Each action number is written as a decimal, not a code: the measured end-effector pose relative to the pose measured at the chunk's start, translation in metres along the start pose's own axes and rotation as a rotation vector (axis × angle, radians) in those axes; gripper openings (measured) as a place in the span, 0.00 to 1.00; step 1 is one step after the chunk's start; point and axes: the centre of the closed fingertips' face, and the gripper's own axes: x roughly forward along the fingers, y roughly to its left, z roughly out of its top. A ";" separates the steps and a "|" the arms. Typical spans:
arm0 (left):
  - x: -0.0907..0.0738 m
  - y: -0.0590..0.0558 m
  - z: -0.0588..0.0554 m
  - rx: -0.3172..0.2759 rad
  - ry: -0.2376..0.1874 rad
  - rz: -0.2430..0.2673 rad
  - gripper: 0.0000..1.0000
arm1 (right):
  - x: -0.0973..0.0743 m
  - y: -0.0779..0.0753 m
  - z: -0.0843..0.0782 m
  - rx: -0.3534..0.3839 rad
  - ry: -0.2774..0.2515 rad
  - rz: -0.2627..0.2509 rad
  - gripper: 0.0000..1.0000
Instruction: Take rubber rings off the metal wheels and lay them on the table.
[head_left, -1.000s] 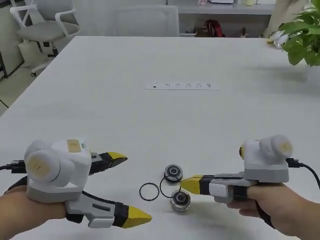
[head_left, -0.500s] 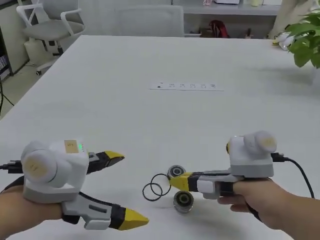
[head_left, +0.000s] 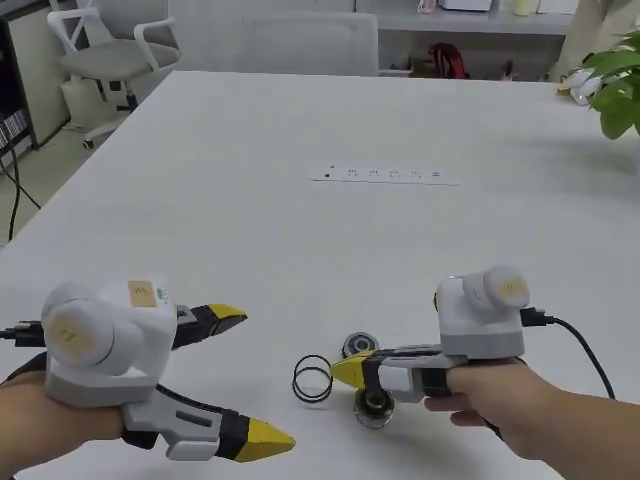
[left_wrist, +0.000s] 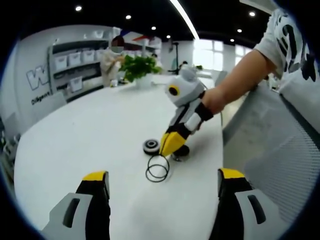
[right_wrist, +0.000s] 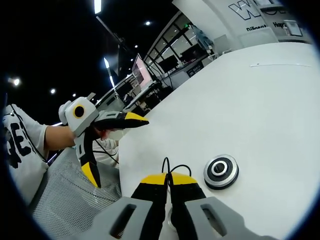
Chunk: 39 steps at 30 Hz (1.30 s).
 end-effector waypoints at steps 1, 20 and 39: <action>0.000 0.000 -0.001 -0.001 0.000 0.000 0.91 | 0.001 0.000 0.000 -0.001 0.000 0.000 0.00; 0.001 -0.001 -0.005 -0.009 0.014 -0.003 0.90 | 0.006 -0.012 -0.008 0.014 0.028 -0.058 0.00; 0.004 -0.004 -0.008 -0.015 0.033 -0.015 0.89 | 0.003 -0.017 -0.011 -0.011 0.038 -0.093 0.11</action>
